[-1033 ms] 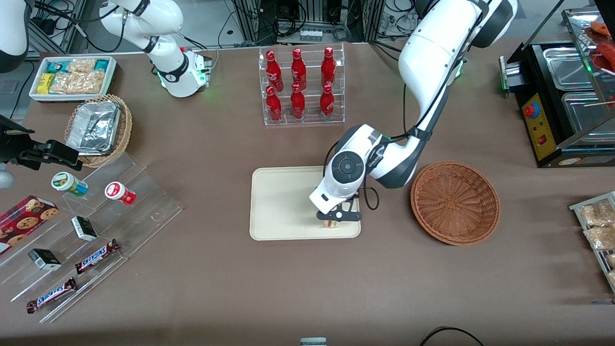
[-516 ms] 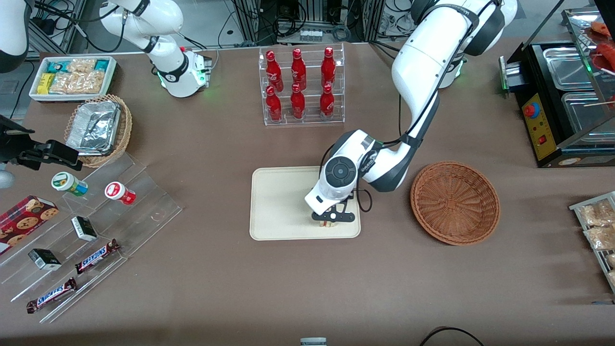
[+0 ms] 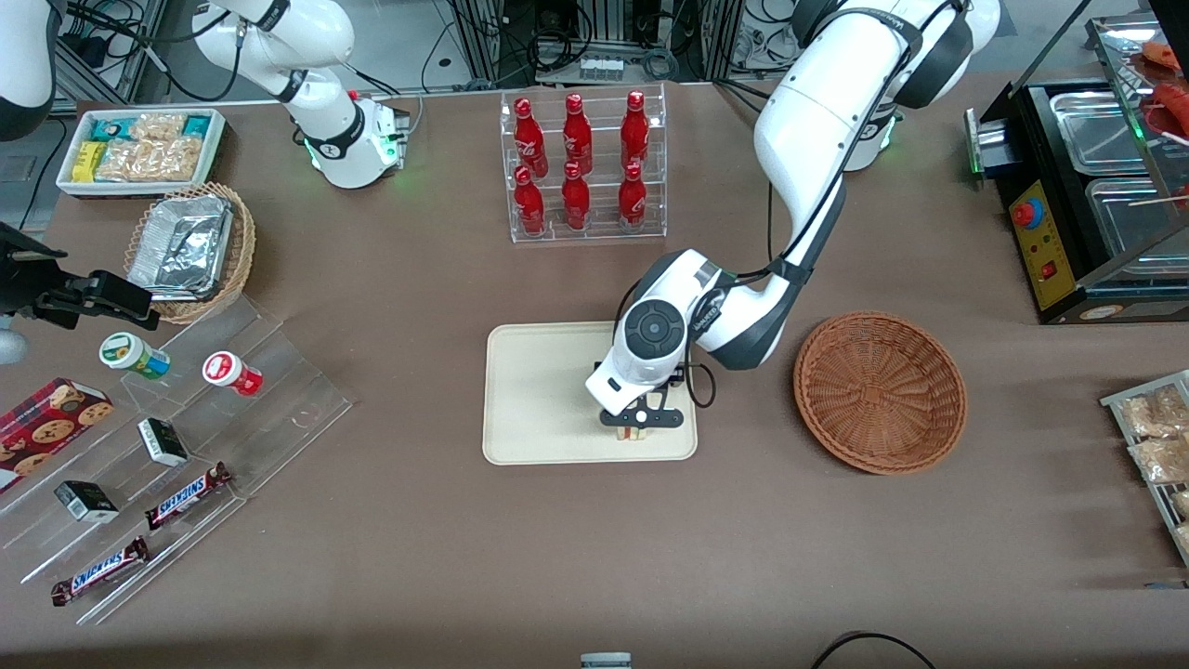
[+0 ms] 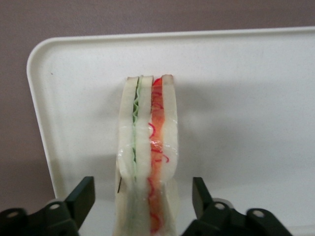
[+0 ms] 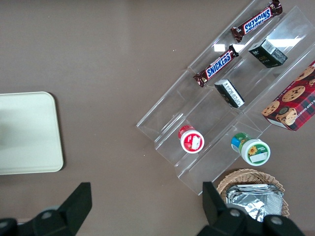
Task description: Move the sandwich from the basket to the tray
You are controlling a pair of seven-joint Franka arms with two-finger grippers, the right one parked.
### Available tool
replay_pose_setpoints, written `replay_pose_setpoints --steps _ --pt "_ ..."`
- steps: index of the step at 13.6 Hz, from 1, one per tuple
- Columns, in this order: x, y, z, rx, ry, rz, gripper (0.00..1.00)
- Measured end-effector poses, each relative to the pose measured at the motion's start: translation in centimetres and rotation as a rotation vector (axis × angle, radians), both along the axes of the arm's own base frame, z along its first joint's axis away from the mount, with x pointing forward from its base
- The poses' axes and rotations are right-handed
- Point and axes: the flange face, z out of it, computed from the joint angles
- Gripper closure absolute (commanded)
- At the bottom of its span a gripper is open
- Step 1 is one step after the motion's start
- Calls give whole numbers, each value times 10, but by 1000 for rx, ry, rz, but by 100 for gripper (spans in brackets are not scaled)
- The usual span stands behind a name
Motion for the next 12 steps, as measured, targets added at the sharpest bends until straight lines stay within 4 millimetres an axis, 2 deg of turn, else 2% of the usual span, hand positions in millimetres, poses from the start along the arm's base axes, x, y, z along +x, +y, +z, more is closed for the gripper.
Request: replay_pose_setpoints --steps 4,7,9,12 --pt "11 5 17 14 -38 -5 0" --pt "23 13 45 20 -92 -3 0" --pt "43 38 81 19 -120 26 0" --pt "72 103 141 33 -130 54 0"
